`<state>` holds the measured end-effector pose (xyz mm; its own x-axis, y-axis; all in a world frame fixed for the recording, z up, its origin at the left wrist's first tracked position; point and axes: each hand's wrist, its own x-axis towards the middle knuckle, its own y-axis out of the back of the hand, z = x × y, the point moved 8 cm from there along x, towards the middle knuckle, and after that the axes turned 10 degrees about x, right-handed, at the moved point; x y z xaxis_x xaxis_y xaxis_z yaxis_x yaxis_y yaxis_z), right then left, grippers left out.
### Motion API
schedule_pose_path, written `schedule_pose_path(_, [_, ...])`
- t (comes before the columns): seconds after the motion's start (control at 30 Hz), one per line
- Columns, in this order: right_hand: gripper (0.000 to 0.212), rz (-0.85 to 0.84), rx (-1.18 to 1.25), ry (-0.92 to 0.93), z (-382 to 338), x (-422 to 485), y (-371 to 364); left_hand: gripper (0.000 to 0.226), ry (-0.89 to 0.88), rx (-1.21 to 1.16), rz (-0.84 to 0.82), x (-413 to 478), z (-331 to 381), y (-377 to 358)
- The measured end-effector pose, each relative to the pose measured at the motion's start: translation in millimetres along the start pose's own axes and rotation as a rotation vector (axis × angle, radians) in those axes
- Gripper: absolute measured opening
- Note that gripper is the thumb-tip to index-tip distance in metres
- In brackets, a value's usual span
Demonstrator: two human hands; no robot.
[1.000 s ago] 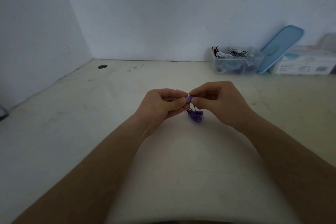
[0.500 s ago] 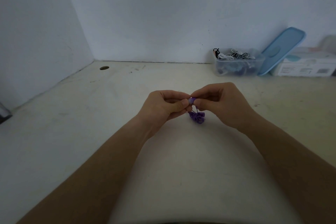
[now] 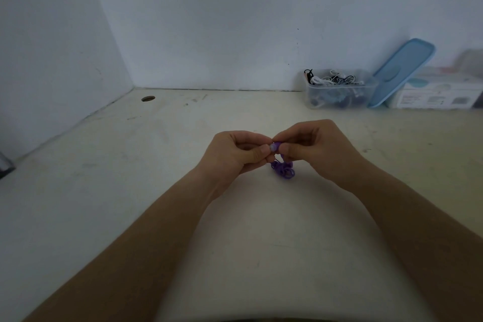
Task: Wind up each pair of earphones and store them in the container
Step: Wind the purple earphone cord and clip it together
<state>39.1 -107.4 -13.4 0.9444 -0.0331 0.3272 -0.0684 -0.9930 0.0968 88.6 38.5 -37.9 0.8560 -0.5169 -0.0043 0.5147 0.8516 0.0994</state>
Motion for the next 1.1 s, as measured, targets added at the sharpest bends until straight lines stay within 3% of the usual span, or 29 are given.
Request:
schedule_pose_path(0.53, [0.017, 0.084, -0.084, 0.02, 0.2, 1.9, 2.8, 0.011, -0.132, 0.185, 0.066, 1.0, 8.9, 2.8])
schedule_pose_path(0.83, [0.017, 0.061, 0.092, -0.038, 4.4, 0.6, 3.9, 0.016, -0.086, 0.07, 0.009, 1.8, 6.3, 1.2])
schedule_pose_path(1.1, [0.016, 0.076, 0.084, -0.03, 3.4, 0.4, 6.4, 0.011, -0.083, 0.024, 0.011, 3.4, 5.3, 1.0])
